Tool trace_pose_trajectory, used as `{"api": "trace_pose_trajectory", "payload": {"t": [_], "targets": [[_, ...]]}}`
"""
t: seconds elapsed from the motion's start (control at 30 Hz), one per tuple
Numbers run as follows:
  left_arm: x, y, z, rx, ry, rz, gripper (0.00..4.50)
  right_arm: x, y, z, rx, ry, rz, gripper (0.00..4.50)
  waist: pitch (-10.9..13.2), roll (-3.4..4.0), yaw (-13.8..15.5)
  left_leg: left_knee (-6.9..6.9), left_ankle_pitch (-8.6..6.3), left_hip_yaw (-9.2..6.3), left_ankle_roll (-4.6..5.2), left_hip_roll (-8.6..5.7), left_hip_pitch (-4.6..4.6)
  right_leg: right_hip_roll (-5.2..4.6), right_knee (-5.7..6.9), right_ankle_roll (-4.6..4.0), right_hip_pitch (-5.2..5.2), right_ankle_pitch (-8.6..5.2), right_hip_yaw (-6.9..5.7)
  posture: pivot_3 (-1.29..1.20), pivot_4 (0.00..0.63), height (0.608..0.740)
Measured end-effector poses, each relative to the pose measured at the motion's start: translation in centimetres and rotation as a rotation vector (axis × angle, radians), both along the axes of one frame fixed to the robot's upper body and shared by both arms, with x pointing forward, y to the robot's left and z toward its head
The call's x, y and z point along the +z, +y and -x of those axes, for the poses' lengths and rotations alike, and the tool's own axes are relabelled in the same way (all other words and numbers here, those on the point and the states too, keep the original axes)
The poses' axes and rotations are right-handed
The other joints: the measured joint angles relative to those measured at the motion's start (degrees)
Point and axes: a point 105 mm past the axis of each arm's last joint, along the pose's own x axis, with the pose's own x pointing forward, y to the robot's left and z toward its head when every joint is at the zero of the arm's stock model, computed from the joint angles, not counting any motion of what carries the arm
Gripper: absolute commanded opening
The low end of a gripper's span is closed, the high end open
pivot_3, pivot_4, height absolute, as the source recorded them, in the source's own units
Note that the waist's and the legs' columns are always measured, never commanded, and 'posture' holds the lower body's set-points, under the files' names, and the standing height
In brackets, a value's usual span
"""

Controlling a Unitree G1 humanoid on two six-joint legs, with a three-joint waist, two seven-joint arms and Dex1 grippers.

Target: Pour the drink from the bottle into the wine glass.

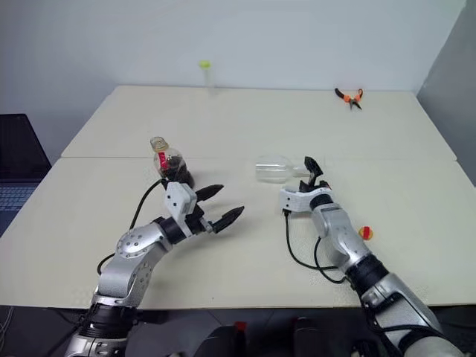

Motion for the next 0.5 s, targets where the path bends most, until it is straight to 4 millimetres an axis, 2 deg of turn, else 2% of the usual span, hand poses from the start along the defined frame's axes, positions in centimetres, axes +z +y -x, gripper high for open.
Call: {"api": "trace_pose_trajectory", "payload": {"t": [0.13,0.3,0.43,0.5], "targets": [[-0.3,-0.4,-0.3,0.002,0.009,0.009,4.46,-0.3,0.9,-1.3,-0.010,-0.030,0.048,4.50,0.0,-0.02,-0.7,0.02,0.00,0.03,0.00,0.03,0.08,0.02,0.07,-0.04,0.02,0.03,0.04,0.00,0.150,0.740],[0.3,-1.3,-0.5,-0.009,-0.021,0.023,4.46,-0.3,2.0,-2.5,-0.029,-0.046,0.049,4.50,-0.1,-0.08,-1.5,0.00,0.00,0.02,0.00,0.07,0.16,0.03,0.08,-0.07,0.06,0.04,0.08,0.00,0.150,0.740],[0.2,-1.5,-0.6,-0.004,-0.021,0.030,4.50,-0.7,2.1,-3.3,-0.047,-0.013,0.028,3.60,-0.2,-0.09,-1.8,-0.04,-0.01,0.01,0.02,0.09,0.28,0.07,0.12,-0.09,0.13,0.06,0.08,0.00,0.150,0.740],[0.0,-1.6,-0.7,-0.002,-0.015,0.034,4.50,-1.1,1.9,-3.6,-0.055,0.022,0.005,2.81,-0.2,-0.09,-1.8,-0.03,-0.01,0.00,0.02,0.08,0.28,0.11,0.12,-0.09,0.13,0.06,0.08,0.00,0.150,0.740]]}}
